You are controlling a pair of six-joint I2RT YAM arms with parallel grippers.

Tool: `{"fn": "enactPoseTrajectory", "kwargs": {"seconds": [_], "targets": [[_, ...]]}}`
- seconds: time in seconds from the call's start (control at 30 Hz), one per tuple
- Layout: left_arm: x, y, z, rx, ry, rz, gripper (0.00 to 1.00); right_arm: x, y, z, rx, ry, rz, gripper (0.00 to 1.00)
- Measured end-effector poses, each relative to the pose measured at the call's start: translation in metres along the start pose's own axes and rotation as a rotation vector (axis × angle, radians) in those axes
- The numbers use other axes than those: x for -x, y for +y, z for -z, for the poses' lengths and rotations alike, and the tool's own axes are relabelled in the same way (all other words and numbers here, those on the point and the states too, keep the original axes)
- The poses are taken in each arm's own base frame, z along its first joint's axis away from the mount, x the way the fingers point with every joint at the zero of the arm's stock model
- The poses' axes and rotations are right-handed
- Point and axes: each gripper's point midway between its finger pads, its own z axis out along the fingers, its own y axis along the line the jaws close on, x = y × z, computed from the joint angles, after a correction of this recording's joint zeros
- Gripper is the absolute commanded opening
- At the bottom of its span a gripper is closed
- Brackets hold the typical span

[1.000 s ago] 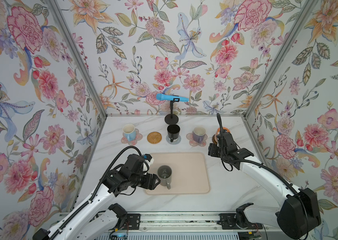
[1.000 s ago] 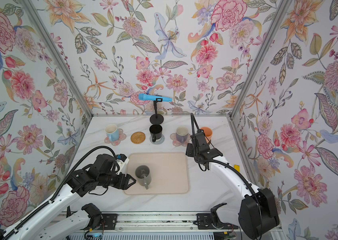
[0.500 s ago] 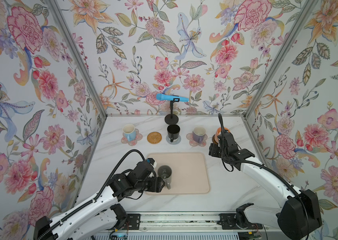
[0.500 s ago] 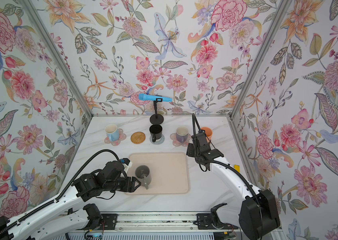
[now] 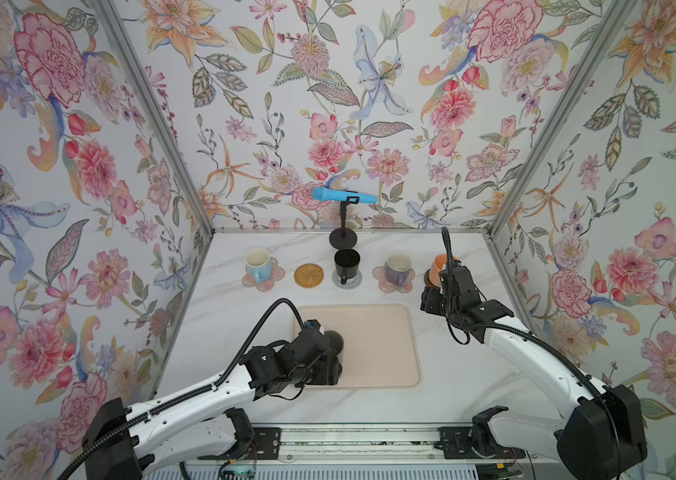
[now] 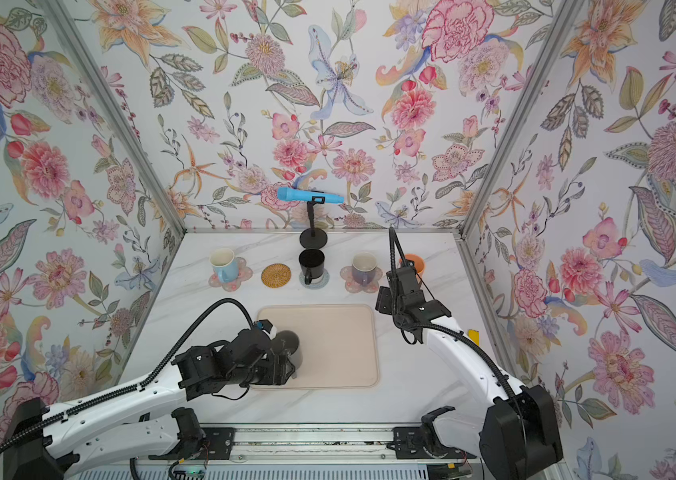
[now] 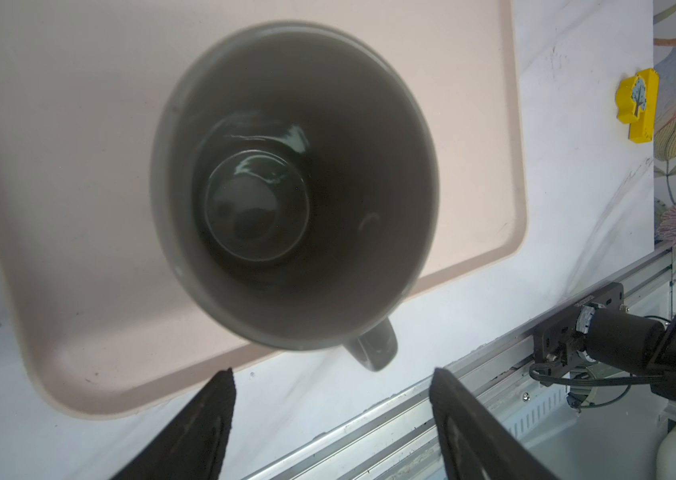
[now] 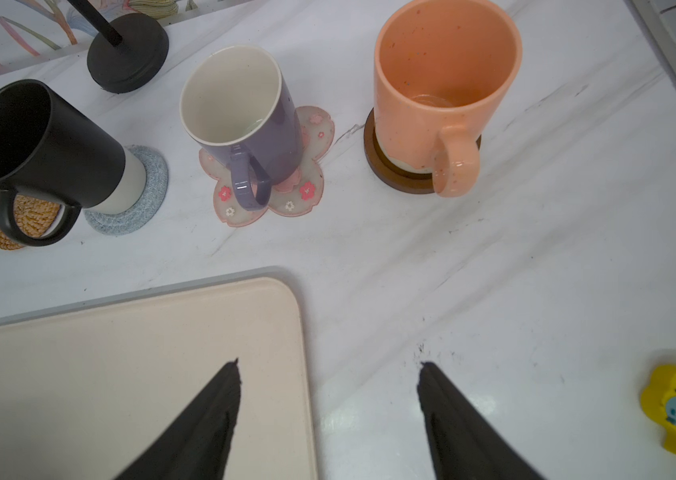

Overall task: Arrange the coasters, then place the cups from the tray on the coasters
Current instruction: 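Move the open left gripper over the grey mug on the tray, then lower the left gripper onto the grey mug's rim and close it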

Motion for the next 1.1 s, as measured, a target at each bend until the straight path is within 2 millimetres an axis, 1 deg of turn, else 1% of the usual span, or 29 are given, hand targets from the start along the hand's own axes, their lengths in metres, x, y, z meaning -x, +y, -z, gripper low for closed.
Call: {"fn": "enactPoseTrajectory", "kwargs": {"seconds": [0.07,0.2,0.33,0.43,0.67,0.93,1.1], "targets": [[0.004,0.003,0.000,0.017,-0.021,0.031,0.78,0.001,-0.001,0.000,-0.002,-0.001,-0.003,0.70],[0.010,0.002,-0.002,0.018,-0.051,0.084,0.78,0.000,-0.005,-0.001,-0.007,-0.003,-0.009,0.70],[0.007,0.005,-0.014,0.053,-0.028,0.090,0.78,-0.001,-0.009,0.000,-0.013,-0.006,-0.018,0.70],[0.005,0.008,-0.019,0.072,-0.014,0.087,0.78,-0.001,-0.013,0.002,-0.015,-0.012,-0.026,0.70],[0.009,0.011,-0.011,0.114,-0.022,0.070,0.78,0.001,-0.020,0.006,-0.021,-0.025,-0.041,0.70],[0.010,0.033,0.000,0.237,-0.026,0.008,0.78,-0.003,-0.018,0.004,-0.006,-0.011,-0.042,0.70],[0.009,0.034,0.001,0.240,-0.019,-0.021,0.77,-0.003,-0.018,0.004,-0.006,-0.011,-0.042,0.70]]}}
